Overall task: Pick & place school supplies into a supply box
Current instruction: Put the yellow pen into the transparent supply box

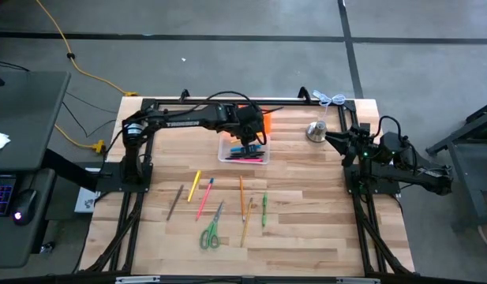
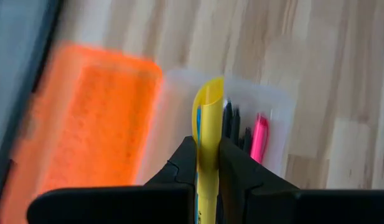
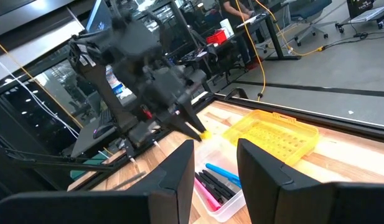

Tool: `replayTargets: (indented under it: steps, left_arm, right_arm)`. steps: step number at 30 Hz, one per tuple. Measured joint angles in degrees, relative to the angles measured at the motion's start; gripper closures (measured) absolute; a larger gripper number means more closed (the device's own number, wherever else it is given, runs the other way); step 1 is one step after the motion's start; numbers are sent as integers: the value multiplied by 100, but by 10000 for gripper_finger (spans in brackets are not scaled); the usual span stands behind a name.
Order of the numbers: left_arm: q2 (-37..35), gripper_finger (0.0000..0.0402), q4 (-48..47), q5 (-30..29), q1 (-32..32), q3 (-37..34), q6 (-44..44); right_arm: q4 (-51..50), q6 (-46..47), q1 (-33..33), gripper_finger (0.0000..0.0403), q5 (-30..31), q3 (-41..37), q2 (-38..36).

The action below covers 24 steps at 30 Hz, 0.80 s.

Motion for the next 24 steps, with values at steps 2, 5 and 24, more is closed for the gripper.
replayTargets:
  steps: [2,5,24]
  left_arm:
    - [154,334,-43,15,-5,-11,21]
    - [323,334,-134,19,-11,-9,39]
    - [708,334,67,292,-2,0,326]
  right_arm:
    - [1,0,-2,304,-6,0,0]
    - [-2,0,-2,304,-54,0,0]
    - [-2,0,-1,304,-64,0,0]
